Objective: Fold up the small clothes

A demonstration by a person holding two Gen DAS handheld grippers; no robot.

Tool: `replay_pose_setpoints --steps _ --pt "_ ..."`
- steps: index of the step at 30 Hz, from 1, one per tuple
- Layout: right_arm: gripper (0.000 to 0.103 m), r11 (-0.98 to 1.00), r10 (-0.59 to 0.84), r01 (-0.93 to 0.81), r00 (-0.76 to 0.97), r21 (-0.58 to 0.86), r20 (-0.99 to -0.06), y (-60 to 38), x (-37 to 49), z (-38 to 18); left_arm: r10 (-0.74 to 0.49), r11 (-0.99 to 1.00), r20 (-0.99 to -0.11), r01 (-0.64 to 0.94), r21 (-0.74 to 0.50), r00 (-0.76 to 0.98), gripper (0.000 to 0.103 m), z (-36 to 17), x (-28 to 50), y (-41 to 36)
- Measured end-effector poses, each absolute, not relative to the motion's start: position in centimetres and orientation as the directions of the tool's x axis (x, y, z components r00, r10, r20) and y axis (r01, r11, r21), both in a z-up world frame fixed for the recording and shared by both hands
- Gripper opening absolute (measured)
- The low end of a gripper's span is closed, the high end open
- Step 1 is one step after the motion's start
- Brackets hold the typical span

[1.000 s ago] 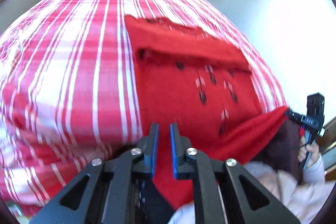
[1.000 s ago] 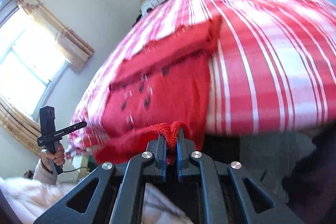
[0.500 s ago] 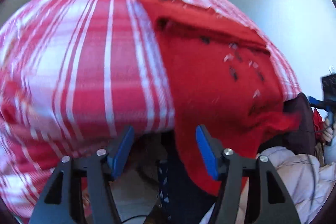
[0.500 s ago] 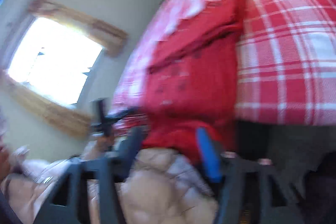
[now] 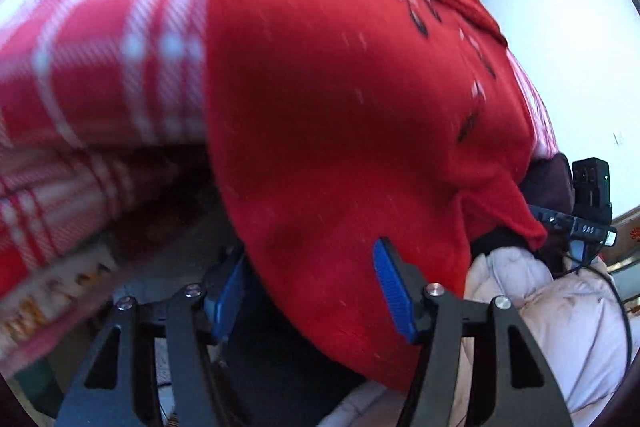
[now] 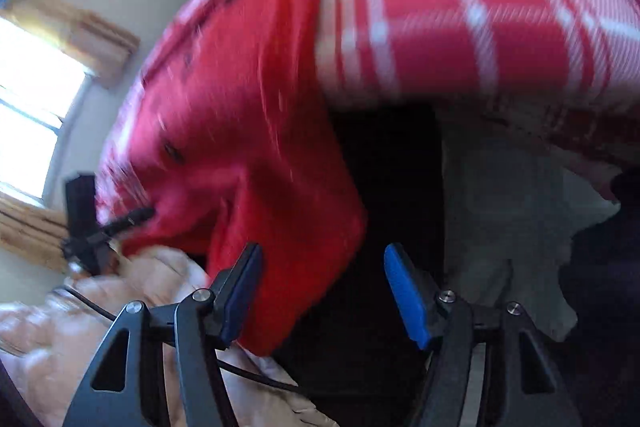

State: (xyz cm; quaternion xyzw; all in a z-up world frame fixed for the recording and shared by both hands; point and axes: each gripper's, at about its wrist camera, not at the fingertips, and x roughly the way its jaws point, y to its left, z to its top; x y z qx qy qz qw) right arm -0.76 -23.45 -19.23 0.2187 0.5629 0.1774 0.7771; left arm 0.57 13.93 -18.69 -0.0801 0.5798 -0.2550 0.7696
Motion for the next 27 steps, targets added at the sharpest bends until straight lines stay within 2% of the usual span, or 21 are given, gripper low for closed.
replay_pose_setpoints --steps 4,6,7,12,15,16,17,18,19,22,24,27 --pt "0.061 0.85 0.515 -0.055 0.296 0.523 -0.805 -22.7 -1.9 -19.1 -0.507 0.846 -0.842 0.29 -0.447 0.184 0.068 -19.0 -0.2 13.4" --pt "0.042 0.845 0.522 -0.049 0.299 0.533 -0.799 -22.5 -1.7 -18.7 -0.519 0.843 -0.835 0.268 -0.466 0.182 0.068 -18.9 -0.5 13.9" --pt "0.04 0.832 0.539 -0.044 0.301 0.553 -0.787 -22.7 -1.6 -18.7 -0.525 0.842 -0.831 0.257 -0.475 0.184 0.068 -18.9 -0.6 14.1" --pt "0.039 0.717 0.661 0.008 0.311 0.697 -0.683 -23.9 -1.3 -19.6 -0.553 0.831 -0.81 0.203 -0.518 0.194 0.067 -19.2 -0.8 15.2" --pt "0.039 0.706 0.668 0.014 0.321 0.708 -0.672 -23.9 -1.4 -19.9 -0.558 0.828 -0.804 0.202 -0.523 0.204 0.065 -19.1 -1.1 15.2" --pt "0.039 0.707 0.666 0.011 0.326 0.707 -0.671 -23.7 -1.9 -20.0 -0.561 0.827 -0.801 0.19 -0.529 0.21 0.062 -19.1 -1.3 15.6" --pt "0.035 0.708 0.666 0.008 0.326 0.706 -0.671 -23.5 -2.1 -20.1 -0.561 0.827 -0.799 0.18 -0.532 0.215 0.057 -19.2 -1.4 16.0" --pt "0.018 0.711 0.664 0.008 0.321 0.703 -0.675 -23.5 -2.3 -20.3 -0.564 0.826 -0.796 0.16 -0.541 0.221 0.054 -19.3 -1.5 16.6" --pt "0.009 0.712 0.666 0.011 0.308 0.702 -0.68 -23.4 -2.3 -20.4 -0.568 0.823 -0.792 0.14 -0.551 0.224 0.047 -19.3 -1.4 17.0" --pt "0.004 0.68 0.689 0.02 0.324 0.733 -0.648 -23.8 -2.4 -20.5 -0.653 0.751 -0.727 0.056 -0.658 0.213 0.008 -19.0 -1.1 18.9" --pt "0.003 0.646 0.714 0.0 0.354 0.764 -0.604 -24.2 -2.5 -19.6 -0.691 0.715 -0.689 0.064 -0.697 0.22 0.008 -18.0 -1.0 19.2" --pt "0.003 0.562 0.759 -0.028 0.416 0.827 -0.502 -25.0 -2.4 -17.9 -0.695 0.715 -0.671 0.145 -0.684 0.258 0.008 -15.4 -0.9 18.7"
